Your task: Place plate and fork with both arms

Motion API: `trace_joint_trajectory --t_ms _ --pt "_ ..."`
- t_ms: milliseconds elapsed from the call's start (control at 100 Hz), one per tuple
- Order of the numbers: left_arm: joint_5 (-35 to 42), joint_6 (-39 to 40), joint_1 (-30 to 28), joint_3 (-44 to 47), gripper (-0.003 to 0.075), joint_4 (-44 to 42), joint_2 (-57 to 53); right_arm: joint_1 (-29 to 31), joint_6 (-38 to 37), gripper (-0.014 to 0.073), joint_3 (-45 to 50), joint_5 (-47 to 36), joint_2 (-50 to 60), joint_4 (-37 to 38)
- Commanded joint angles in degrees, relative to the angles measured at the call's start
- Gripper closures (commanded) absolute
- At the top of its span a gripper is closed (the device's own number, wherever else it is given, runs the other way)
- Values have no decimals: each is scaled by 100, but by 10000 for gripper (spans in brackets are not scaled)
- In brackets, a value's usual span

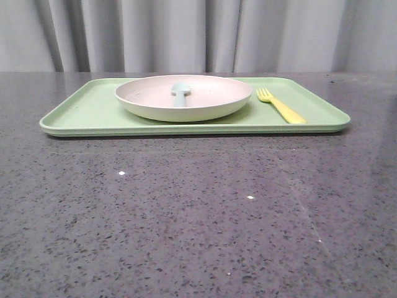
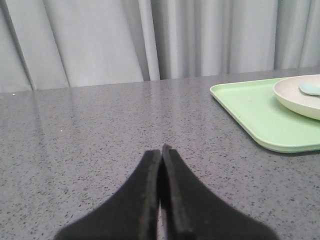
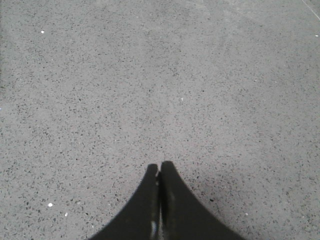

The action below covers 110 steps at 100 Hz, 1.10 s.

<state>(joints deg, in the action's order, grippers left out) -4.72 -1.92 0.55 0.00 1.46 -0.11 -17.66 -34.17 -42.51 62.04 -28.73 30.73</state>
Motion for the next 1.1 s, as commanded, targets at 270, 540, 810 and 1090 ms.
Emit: trace_joint_trajectory --t_ms 270,540,810,1090 --pt "472 40 38 61 741 14 -194 47 10 713 -136 -269 -29 227" --pt "472 40 38 61 741 14 -194 64 10 713 -136 -307 20 227" --pt "472 40 38 61 741 14 -184 92 37 713 358 -1492 592 131" --pt "472 40 38 61 741 14 -184 314 1599 713 1522 -2581 1511 -1020"
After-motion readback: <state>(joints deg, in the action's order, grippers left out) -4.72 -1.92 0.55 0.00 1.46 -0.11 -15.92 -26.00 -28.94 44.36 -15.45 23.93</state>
